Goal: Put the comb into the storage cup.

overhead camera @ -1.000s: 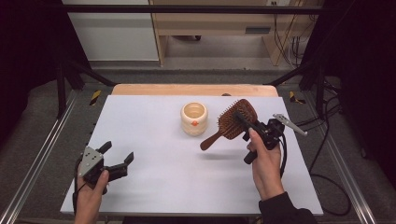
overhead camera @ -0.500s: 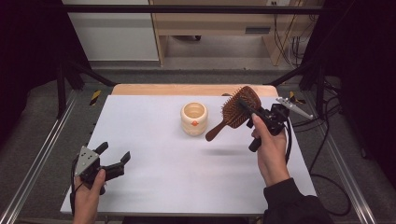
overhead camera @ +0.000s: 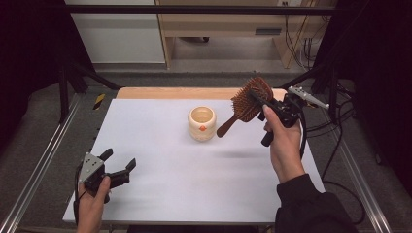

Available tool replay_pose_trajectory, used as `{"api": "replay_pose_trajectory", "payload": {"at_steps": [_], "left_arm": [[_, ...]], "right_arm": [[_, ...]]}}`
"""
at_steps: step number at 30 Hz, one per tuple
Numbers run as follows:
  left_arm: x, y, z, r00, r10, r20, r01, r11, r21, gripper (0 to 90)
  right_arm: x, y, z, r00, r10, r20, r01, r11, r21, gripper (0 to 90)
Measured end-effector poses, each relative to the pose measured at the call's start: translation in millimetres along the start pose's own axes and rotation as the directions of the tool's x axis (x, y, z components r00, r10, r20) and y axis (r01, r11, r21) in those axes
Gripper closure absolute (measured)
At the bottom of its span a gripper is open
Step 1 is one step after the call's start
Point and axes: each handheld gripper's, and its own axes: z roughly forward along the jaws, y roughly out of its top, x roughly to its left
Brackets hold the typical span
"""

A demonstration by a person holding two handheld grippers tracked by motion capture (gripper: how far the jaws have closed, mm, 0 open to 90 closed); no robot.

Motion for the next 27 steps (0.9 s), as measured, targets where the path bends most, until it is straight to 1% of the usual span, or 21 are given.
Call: {"api": "replay_pose_trajectory", "payload": {"at_steps": [7, 18, 22, 25, 27], "left_arm": [[-0.4, -0.3, 0.0, 1.0000, -0.001, 0.006, 0.001, 1.0000, -0.001, 6.6], [-0.2, -0.3, -0.3, 0.9999, -0.007, 0.013, 0.007, 1.0000, -0.006, 5.9], [-0.1, 0.3, -1.5, 0.9999, 0.001, 0.017, 0.000, 0.9999, -0.016, 4.1], [-0.6, 1.2, -2.8, 0.9997, 0.020, 0.013, -0.020, 0.9995, -0.025, 3.4], [-0.6, 1.1, -2.9, 0.9997, 0.020, 0.015, -0.020, 0.9995, -0.025, 3.2]], "right_arm": [[4.9, 10.6, 8.7, 0.9999, -0.016, 0.001, 0.016, 1.000, -0.003, 51.4], [12.9, 21.5, 23.8, 0.9998, -0.019, -0.002, 0.019, 1.000, -0.011, 51.4], [14.9, 25.2, 27.9, 0.9998, -0.018, -0.005, 0.018, 1.000, -0.015, 51.4], [16.0, 27.5, 31.2, 0.9998, -0.017, -0.005, 0.017, 1.000, -0.021, 51.3], [16.2, 28.1, 32.3, 0.9998, -0.017, -0.005, 0.017, 1.000, -0.020, 51.4]]}}
